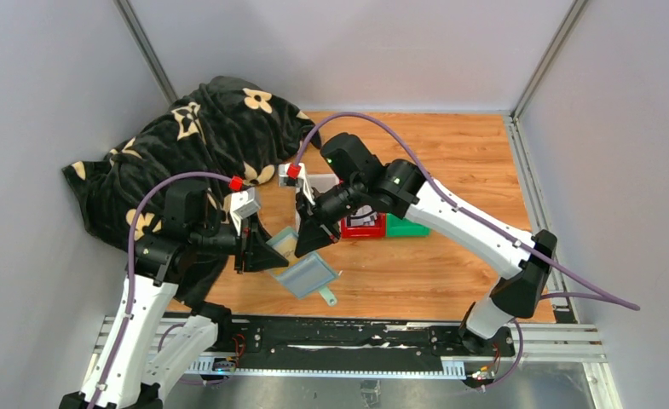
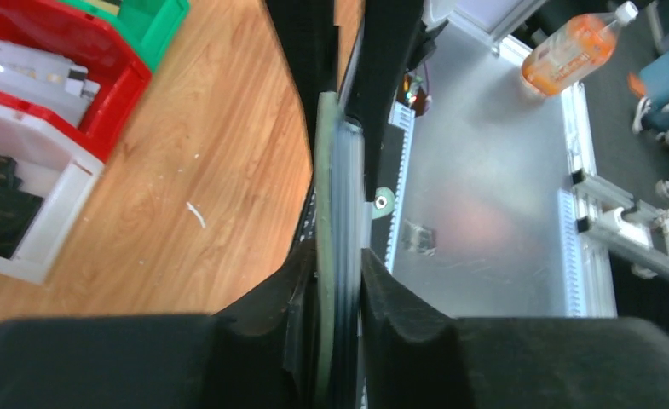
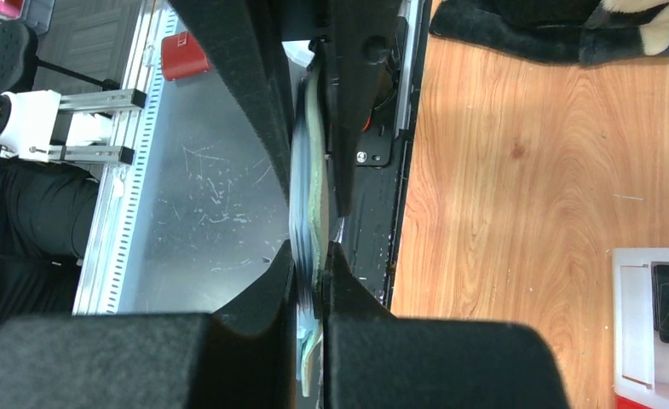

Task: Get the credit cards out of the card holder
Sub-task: Remove the credit card from the card holder.

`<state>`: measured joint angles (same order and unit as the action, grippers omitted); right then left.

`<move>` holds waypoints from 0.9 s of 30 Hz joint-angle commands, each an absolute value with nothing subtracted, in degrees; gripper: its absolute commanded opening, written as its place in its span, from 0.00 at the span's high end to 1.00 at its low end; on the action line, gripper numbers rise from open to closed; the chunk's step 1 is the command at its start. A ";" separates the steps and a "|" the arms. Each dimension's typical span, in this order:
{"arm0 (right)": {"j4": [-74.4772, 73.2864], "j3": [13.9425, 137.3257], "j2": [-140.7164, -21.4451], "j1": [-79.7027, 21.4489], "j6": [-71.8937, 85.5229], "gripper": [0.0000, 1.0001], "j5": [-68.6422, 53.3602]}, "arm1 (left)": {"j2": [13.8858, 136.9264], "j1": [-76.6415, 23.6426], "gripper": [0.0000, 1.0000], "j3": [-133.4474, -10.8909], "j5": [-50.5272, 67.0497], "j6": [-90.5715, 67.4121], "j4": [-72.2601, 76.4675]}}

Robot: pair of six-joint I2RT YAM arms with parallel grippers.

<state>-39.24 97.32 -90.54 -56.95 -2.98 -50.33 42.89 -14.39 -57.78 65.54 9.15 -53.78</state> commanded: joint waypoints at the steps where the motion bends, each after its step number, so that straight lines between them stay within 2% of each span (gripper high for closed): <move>1: -43.11 101.18 -91.44 -57.83 -4.27 0.93 -50.70 | 41.54 -14.59 0.85 -57.05 65.91 11.82 -54.04; 3: -41.32 100.75 -90.98 -57.85 -2.78 0.84 -50.98 | 41.19 -14.59 0.95 -57.27 65.23 12.66 -54.20; 5: -35.69 98.14 -89.39 -57.56 -0.57 0.66 -51.80 | 40.92 -14.54 0.99 -57.94 64.81 12.96 -54.27; 7: -25.31 90.52 -86.15 -56.60 7.05 0.55 -53.96 | 40.88 -14.58 1.00 -59.02 64.77 12.53 -54.34; 9: -9.75 81.08 -81.34 -55.38 15.84 0.50 -56.24 | 40.94 -14.53 1.00 -59.76 64.93 11.58 -54.33; 12: 14.38 67.67 -75.47 -54.26 28.84 0.47 -56.25 | 40.72 -14.50 1.00 -60.34 64.60 8.36 -52.10; 14: 24.09 61.78 -72.75 -54.15 33.79 0.46 -54.81 | 39.84 -14.50 1.00 -60.16 63.32 4.12 -48.23; 17: 30.75 55.95 -69.93 -54.16 37.42 0.46 -51.90 | 37.01 -14.50 1.00 -57.95 60.85 -6.45 -37.48; 20: 30.60 53.76 -69.17 -54.14 37.99 0.49 -49.80 | 33.24 -14.50 1.00 -53.24 58.61 -19.28 -23.05; 22: 29.37 53.87 -69.33 -54.15 37.73 0.58 -49.53 | 31.61 -14.50 1.00 -51.60 57.27 -25.48 -16.47; 24: 26.69 54.80 -69.07 -54.06 36.37 0.77 -48.72 | 31.21 -14.50 1.00 -51.42 57.58 -26.63 -16.03; 26: 17.97 57.51 -68.48 -54.01 31.72 0.95 -47.29 | 31.47 -14.50 1.00 -51.41 58.69 -25.46 -18.48; 27: 12.19 59.62 -68.39 -54.04 28.71 1.00 -46.41 | 31.73 -14.50 0.96 -51.56 58.76 -24.20 -20.74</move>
